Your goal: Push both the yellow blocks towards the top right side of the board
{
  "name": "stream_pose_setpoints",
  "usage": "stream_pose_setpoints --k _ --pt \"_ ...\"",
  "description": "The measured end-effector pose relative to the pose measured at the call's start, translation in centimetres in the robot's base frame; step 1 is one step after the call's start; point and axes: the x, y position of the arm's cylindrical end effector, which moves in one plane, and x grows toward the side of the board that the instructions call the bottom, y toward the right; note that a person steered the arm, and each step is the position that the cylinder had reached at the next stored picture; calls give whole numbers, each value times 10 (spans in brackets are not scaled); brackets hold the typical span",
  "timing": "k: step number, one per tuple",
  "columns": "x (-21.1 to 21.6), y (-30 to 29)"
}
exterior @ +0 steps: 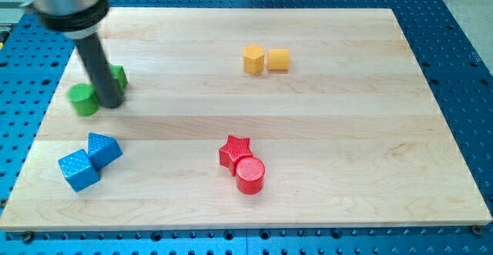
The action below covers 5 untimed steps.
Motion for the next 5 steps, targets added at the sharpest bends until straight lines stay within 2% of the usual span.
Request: stream_pose_setpoints --k 1,2,3,4,5 --pt "-26 52" --pt "-50 46" --pt "-48 18" --pt "-48 120" --pt "-84 217"
